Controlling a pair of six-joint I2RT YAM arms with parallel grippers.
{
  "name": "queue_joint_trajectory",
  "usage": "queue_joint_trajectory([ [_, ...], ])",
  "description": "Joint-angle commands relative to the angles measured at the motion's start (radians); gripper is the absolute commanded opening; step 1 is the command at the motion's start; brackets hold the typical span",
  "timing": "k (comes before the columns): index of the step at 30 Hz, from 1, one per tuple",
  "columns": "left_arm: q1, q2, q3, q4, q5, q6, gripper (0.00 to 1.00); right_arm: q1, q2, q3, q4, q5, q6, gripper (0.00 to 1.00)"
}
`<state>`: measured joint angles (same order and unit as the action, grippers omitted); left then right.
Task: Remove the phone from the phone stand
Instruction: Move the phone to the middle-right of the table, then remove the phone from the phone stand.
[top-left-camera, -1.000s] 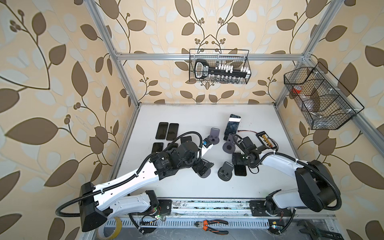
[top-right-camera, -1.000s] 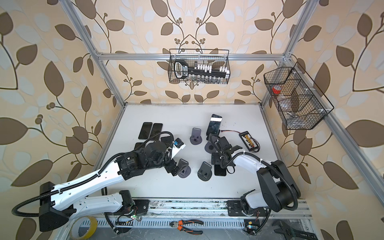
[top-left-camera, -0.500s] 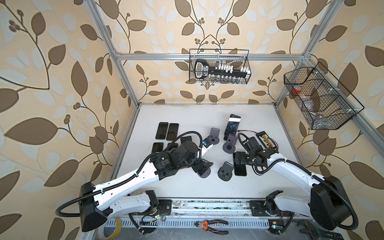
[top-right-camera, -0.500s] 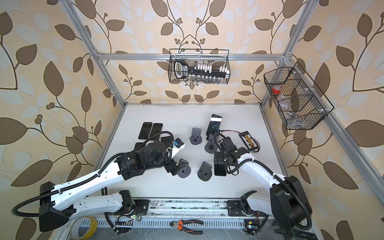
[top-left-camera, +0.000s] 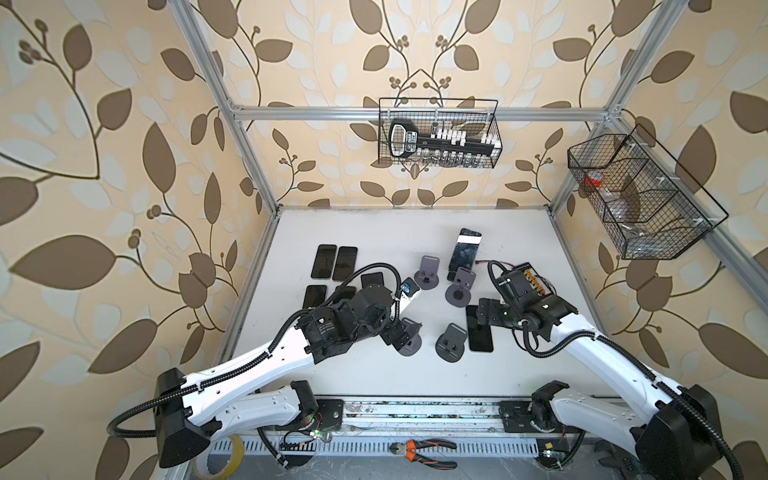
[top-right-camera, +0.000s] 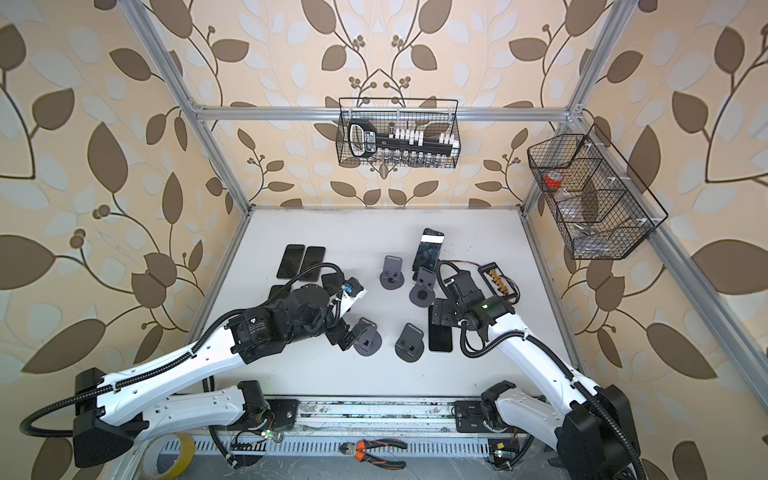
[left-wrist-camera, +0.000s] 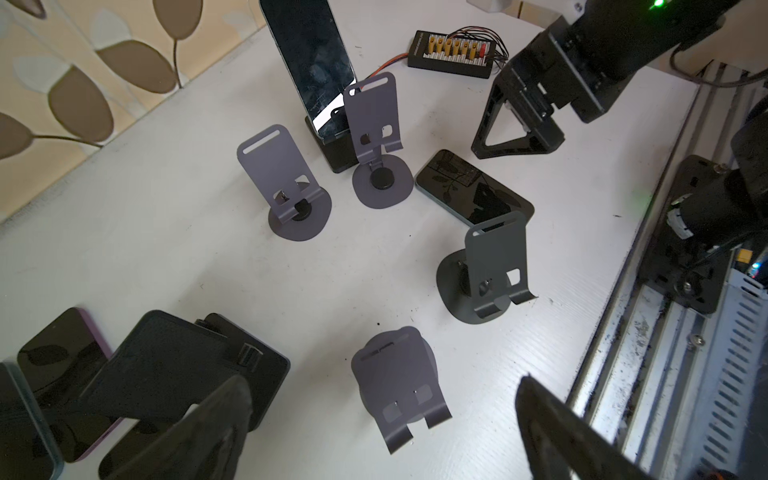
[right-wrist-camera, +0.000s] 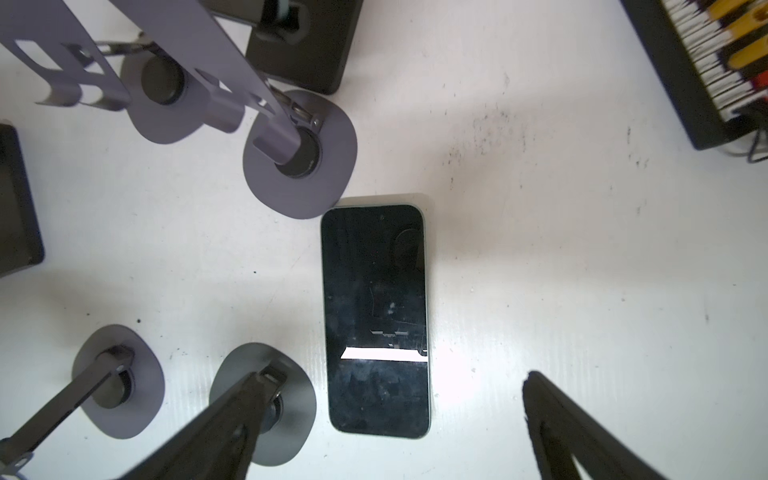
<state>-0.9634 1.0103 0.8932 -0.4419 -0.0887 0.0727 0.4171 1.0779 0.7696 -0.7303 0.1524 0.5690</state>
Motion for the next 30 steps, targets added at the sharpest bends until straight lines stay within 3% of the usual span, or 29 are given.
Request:
queue_joint_trajectory([
  [1, -0.008, -0.022, -0.016, 0.035, -0.044, 0.034, 0.99, 0.004, -0.015, 0.057, -0.062, 0.033, 0.011, 0.97],
  [15, -0.007, -0.012, -0.022, 0.129, -0.117, 0.136, 0.99, 0.004, 0.021, 0.307, -0.152, 0.115, -0.047, 0.95],
  [30, 0.005, 0.042, -0.03, 0.222, -0.154, 0.223, 0.99, 0.005, 0.188, 0.492, -0.073, 0.166, -0.102, 0.95],
])
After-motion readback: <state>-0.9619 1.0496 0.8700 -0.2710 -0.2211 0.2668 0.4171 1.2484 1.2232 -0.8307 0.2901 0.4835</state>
